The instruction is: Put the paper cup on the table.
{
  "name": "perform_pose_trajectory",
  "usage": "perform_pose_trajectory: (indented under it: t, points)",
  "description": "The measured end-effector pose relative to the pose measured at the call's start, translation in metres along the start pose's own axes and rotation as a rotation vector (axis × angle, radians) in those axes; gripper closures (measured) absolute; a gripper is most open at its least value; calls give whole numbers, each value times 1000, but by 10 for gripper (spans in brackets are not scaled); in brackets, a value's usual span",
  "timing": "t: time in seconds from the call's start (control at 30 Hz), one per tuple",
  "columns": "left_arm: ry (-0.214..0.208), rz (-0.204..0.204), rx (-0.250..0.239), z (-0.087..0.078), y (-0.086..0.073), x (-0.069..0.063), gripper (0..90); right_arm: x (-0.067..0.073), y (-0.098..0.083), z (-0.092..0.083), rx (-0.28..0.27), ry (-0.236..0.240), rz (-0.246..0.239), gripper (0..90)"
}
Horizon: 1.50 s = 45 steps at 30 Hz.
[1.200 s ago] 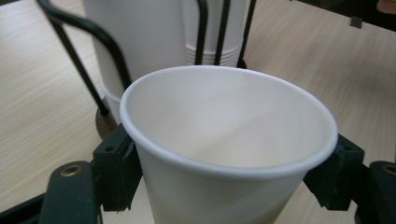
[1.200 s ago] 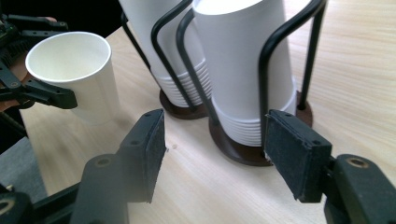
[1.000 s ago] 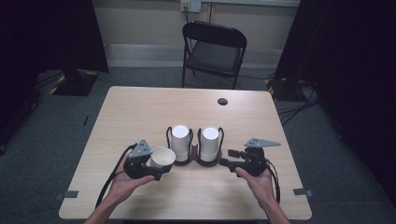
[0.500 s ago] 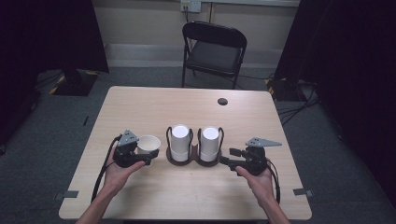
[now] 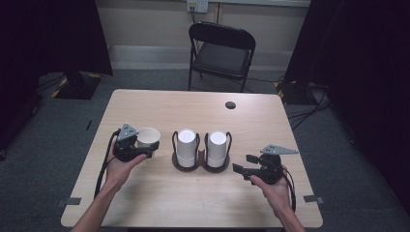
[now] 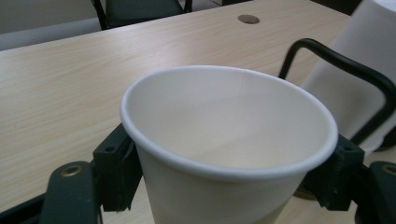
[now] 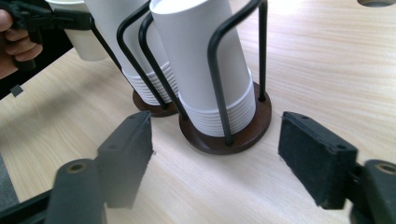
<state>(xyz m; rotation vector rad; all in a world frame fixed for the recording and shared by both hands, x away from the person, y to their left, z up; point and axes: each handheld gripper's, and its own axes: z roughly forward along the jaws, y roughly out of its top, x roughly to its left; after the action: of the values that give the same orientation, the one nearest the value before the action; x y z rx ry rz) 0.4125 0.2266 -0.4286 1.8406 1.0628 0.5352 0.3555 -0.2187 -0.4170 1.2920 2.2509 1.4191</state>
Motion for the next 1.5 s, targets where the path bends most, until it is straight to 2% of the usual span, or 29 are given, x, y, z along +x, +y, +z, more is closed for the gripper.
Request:
perform_pose_trajectory:
  t: [0.2,0.47,0.6,0.7,0.8,0.93,0.97,1.1,1.17,1.2,1.23,1.3,1.4,1.5]
  points:
    - [29,-6,-14,10,2,9,243,-1,-2,0,-2,3,0,221]
    - [31,-11,-39,18,5,13,238,0,-3,3,3,4,2,222]
    - [50,3,-26,25,2,15,237,0,-5,5,10,5,6,226]
    - [58,-7,-26,31,-1,18,237,1,-5,5,12,10,2,233]
    - [59,-12,-24,34,-2,18,235,1,-5,6,17,13,2,239]
    - [59,-5,3,41,-7,18,233,0,-6,6,24,20,9,254]
    - [57,-15,-1,42,-7,17,232,0,-6,7,26,23,8,254]
    - [55,-2,4,45,-8,15,230,0,-7,8,31,30,6,255]
    - [47,-11,3,46,-8,15,228,0,-7,8,30,31,6,256]
    - [54,-7,9,46,-9,15,227,0,-7,8,31,31,7,256]
    - [44,-20,4,47,-9,15,225,0,-7,8,32,31,7,257]
    - [47,-7,13,46,-9,15,223,0,-7,8,29,35,14,266]
    - [36,-22,15,47,-10,15,224,-1,-7,7,28,34,13,266]
    - [32,-13,29,48,-11,14,225,-1,-7,6,27,35,15,266]
